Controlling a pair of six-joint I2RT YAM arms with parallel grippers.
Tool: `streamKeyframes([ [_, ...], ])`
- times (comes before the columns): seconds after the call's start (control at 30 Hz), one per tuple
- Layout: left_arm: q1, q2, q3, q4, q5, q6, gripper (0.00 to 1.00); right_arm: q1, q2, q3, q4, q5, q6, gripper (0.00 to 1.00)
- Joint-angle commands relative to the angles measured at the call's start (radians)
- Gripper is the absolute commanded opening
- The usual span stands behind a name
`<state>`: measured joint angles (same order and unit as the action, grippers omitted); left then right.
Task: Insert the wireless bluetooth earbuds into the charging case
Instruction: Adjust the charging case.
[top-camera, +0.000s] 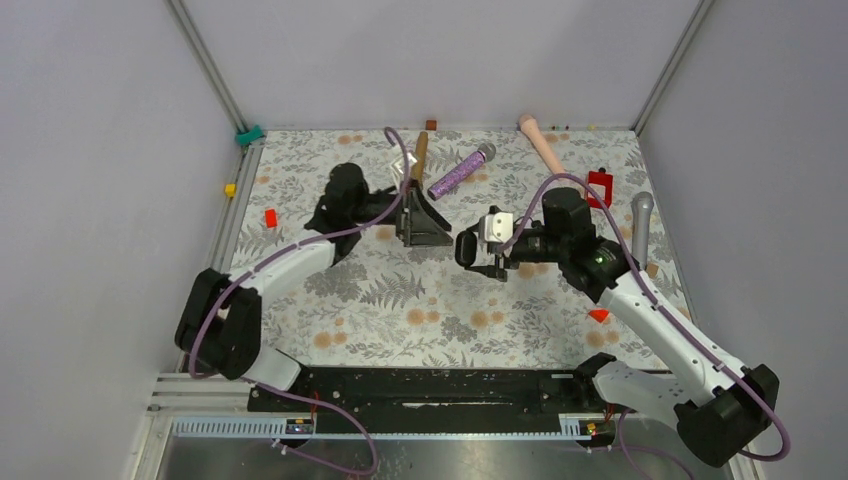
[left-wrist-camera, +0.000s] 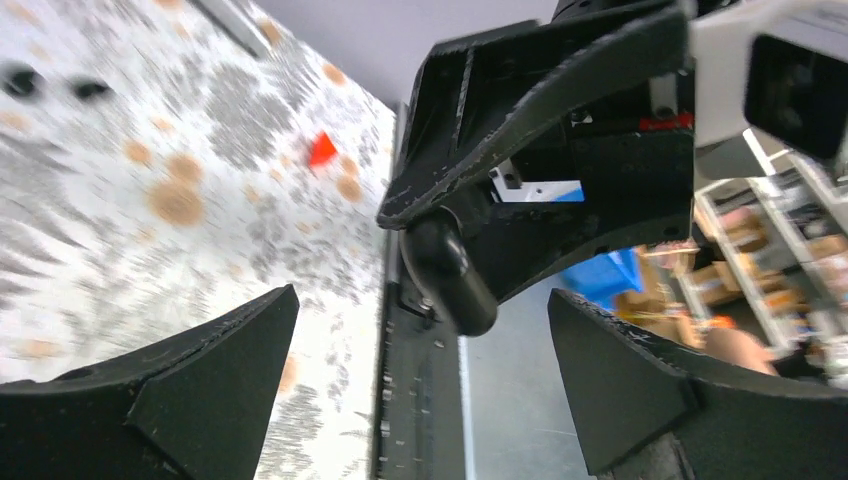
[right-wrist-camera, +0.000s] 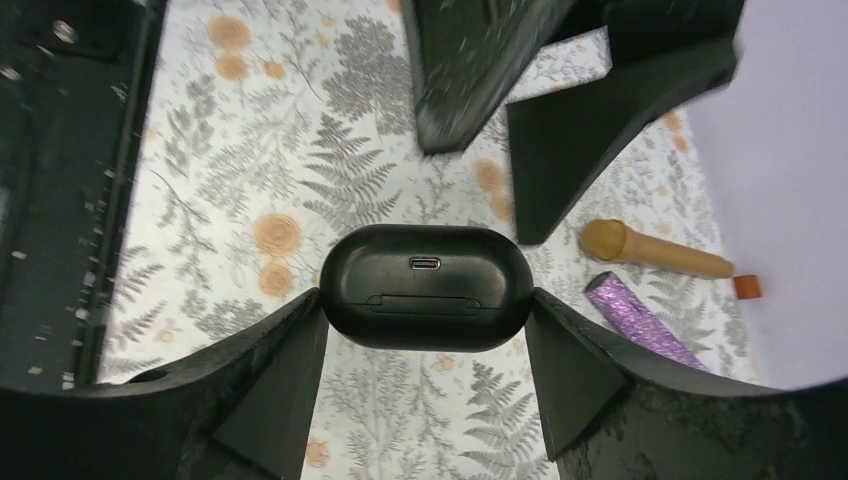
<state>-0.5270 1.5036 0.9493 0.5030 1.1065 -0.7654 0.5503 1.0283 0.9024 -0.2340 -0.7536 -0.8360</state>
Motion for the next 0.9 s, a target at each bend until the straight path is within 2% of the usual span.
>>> streamKeyframes([
  [0.0, 0.11, -0.141, 0.026, 0.074, 0.095, 0.183, 0.99, 0.01, 0.016, 0.125, -0.095, -0.081, 0.185, 0.5],
  [0.07, 0.15, -0.212, 0.05, -0.057, 0.136, 0.408, 0.99, 0.009, 0.022, 0.154, -0.12, -0.12, 0.269, 0.5],
  [0.1, 0.157, -0.248, 0.08, -0.24, 0.139, 0.609, 0.99, 0.01, 0.025, 0.165, -0.128, -0.141, 0.32, 0.5],
  [0.13, 0.155, -0.282, 0.132, -0.472, 0.109, 0.879, 0.99, 0.01, 0.029, 0.174, -0.135, -0.173, 0.364, 0.5],
  [0.17, 0.135, -0.299, 0.208, -0.776, 0.041, 1.166, 0.99, 0.01, 0.034, 0.182, -0.14, -0.201, 0.408, 0.51],
  [0.2, 0.1, -0.306, 0.261, -0.981, -0.035, 1.359, 0.99, 0.009, 0.04, 0.185, -0.14, -0.225, 0.451, 0.51],
  [0.23, 0.064, -0.33, 0.28, -1.09, -0.126, 1.477, 0.99, 0.01, 0.051, 0.186, -0.134, -0.252, 0.499, 0.51],
  [0.27, 0.03, -0.357, 0.259, -1.103, -0.242, 1.55, 0.99, 0.009, 0.064, 0.185, -0.118, -0.279, 0.556, 0.51],
  [0.37, -0.04, -0.408, 0.216, -1.109, -0.361, 1.671, 0.99, 0.01, 0.11, 0.168, -0.034, -0.355, 0.752, 0.51],
  [0.43, -0.046, -0.428, 0.199, -1.118, -0.343, 1.73, 0.99, 0.007, 0.148, 0.14, 0.072, -0.41, 0.886, 0.51],
  [0.53, -0.069, -0.438, 0.199, -1.214, -0.306, 1.864, 0.99, -0.004, 0.204, 0.094, 0.274, -0.476, 1.104, 0.51],
  [0.63, -0.104, -0.438, 0.205, -1.26, -0.316, 1.909, 0.99, -0.023, 0.256, 0.033, 0.52, -0.517, 1.324, 0.51],
  [0.73, -0.14, -0.419, 0.209, -1.262, -0.352, 1.911, 0.99, -0.029, 0.304, 0.001, 0.65, -0.533, 1.442, 0.51],
  [0.87, -0.191, -0.381, 0.215, -1.259, -0.388, 1.903, 0.96, -0.028, 0.351, -0.006, 0.671, -0.534, 1.47, 0.52],
])
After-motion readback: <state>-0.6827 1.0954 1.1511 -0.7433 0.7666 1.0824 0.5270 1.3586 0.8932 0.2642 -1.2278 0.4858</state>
